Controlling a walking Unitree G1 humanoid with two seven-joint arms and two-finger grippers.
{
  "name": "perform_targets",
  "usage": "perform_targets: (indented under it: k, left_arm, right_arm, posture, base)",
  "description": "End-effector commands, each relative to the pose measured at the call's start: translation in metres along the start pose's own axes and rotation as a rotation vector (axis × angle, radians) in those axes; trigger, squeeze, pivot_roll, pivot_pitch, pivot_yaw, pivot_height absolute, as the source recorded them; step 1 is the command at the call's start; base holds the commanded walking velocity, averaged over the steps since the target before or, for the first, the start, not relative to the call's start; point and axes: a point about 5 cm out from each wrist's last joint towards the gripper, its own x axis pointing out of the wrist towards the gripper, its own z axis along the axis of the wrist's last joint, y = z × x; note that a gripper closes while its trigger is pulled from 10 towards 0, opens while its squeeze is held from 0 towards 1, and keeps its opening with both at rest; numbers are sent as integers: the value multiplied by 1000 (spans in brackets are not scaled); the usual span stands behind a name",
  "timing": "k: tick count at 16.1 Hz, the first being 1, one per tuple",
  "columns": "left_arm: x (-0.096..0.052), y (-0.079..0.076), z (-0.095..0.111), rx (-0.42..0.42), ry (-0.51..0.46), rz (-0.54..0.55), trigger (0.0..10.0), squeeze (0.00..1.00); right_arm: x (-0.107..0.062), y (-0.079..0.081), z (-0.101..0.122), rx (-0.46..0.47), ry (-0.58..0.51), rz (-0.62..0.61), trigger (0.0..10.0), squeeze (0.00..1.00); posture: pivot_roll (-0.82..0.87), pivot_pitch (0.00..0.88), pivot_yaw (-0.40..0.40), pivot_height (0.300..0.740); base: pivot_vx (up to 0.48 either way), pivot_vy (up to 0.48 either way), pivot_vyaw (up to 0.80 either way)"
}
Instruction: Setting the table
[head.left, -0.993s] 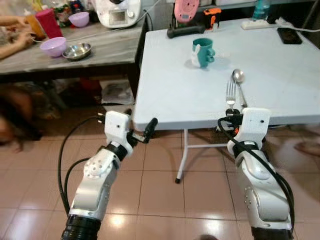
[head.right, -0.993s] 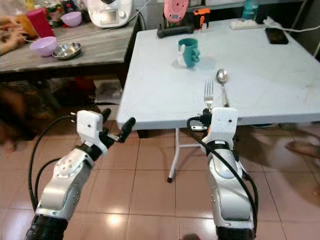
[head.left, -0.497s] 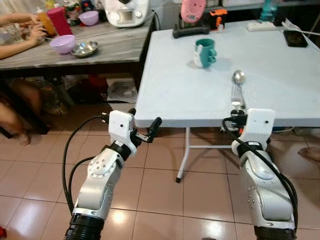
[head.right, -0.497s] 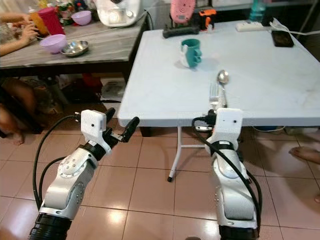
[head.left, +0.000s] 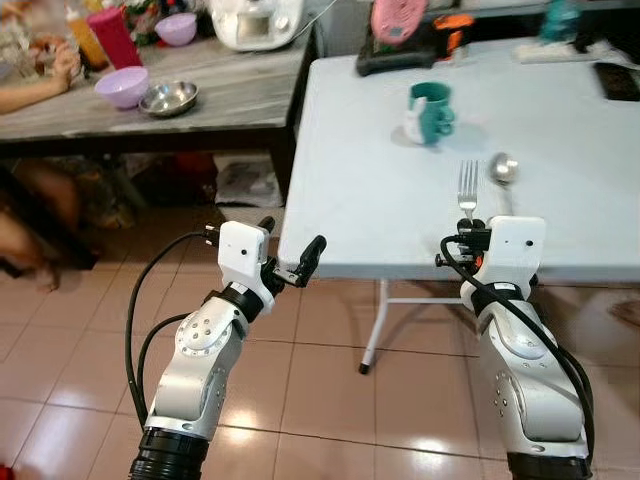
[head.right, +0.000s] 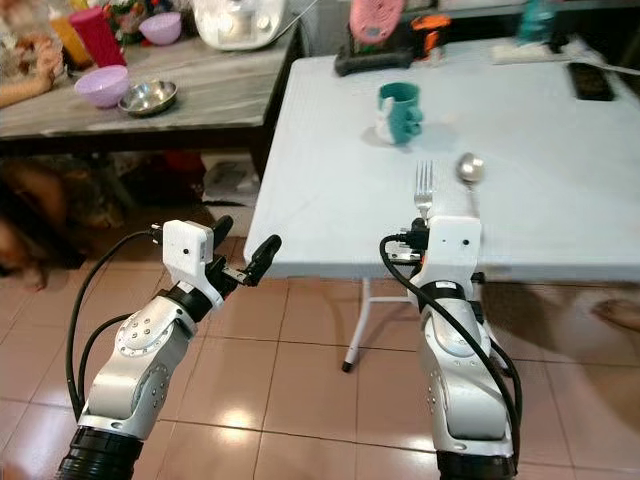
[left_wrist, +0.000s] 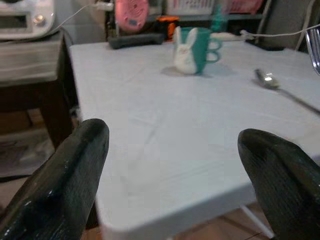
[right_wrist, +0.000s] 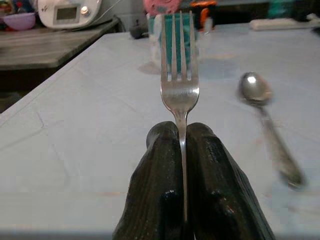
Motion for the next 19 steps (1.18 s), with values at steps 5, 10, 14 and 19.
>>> perform_targets:
  k: [5, 10, 14, 19]
  left_arm:
    - [-2, 3, 2, 4, -5, -3, 10000, 0]
    - [-5, 5, -3, -27, 24, 23, 10000, 0]
    - [-5, 4, -2, -13, 19, 8, 10000, 0]
    - [-5, 2, -3, -10, 21, -1, 10000, 0]
  right_arm:
    - [0, 1, 1, 8, -10, 6, 10000, 0]
    - [0, 0, -1, 23, -3, 2, 10000, 0]
    - [2, 1, -1, 31, 1, 9, 10000, 0]
    - [1, 2, -2, 39, 4, 12, 10000, 0]
  posture:
    - [-238, 81, 139, 740]
    - [-240, 79, 138, 740]
    - [-235, 74, 136, 740]
    - [-236, 79, 138, 740]
  base:
    - [410, 0, 0]
    - [63, 0, 0]
    - [0, 229, 0]
    - [0, 477, 0]
